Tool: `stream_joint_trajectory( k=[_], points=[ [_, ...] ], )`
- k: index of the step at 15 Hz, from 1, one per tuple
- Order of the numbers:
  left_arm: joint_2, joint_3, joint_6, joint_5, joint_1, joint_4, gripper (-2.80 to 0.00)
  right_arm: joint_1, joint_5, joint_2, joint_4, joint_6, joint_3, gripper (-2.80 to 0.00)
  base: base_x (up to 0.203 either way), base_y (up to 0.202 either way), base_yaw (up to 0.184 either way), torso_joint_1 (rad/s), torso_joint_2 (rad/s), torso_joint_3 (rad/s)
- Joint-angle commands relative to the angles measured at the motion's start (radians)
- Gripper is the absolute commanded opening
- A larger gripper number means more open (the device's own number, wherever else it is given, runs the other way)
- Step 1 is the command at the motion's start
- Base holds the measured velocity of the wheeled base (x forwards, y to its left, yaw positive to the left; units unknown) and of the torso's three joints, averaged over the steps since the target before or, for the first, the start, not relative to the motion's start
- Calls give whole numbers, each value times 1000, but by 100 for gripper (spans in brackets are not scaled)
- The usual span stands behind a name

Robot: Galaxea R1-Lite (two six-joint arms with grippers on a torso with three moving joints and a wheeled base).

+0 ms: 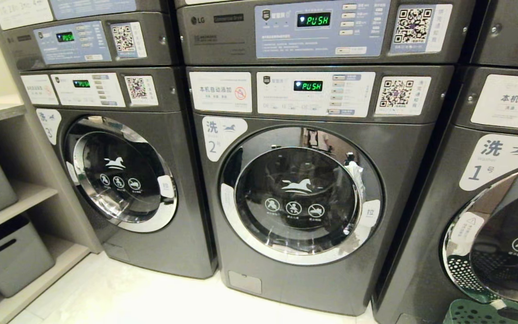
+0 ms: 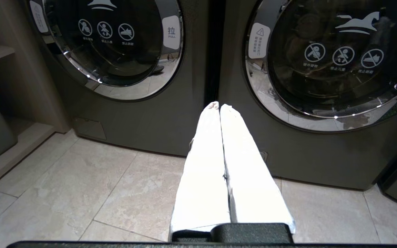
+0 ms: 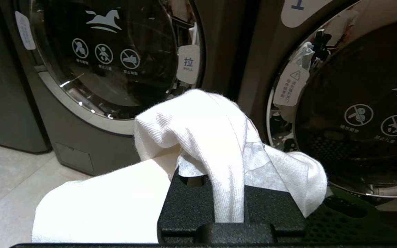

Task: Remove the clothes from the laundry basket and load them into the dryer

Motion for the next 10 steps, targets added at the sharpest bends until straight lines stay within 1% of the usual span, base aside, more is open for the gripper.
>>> stream_joint_trajectory(
  k=[1, 6, 8, 10],
  points=[
    [-2, 2, 1, 0, 0, 0, -280, 0, 1, 1, -1, -1, 18, -280, 0, 194, -1, 1, 0, 4],
    [-2, 2, 1, 0, 0, 0, -280, 0, 2, 1, -1, -2, 18, -280, 0, 189, 0, 2, 5, 5],
    [-2, 2, 1, -1, 0, 0, -280, 0, 2, 1, -1, -3, 18, -280, 0, 92, 0, 2, 2, 5],
    [-2, 2, 3, -1, 0, 0, -280, 0, 2, 1, -1, -2, 18, -280, 0, 0, 0, 0, 0, 0]
  ],
)
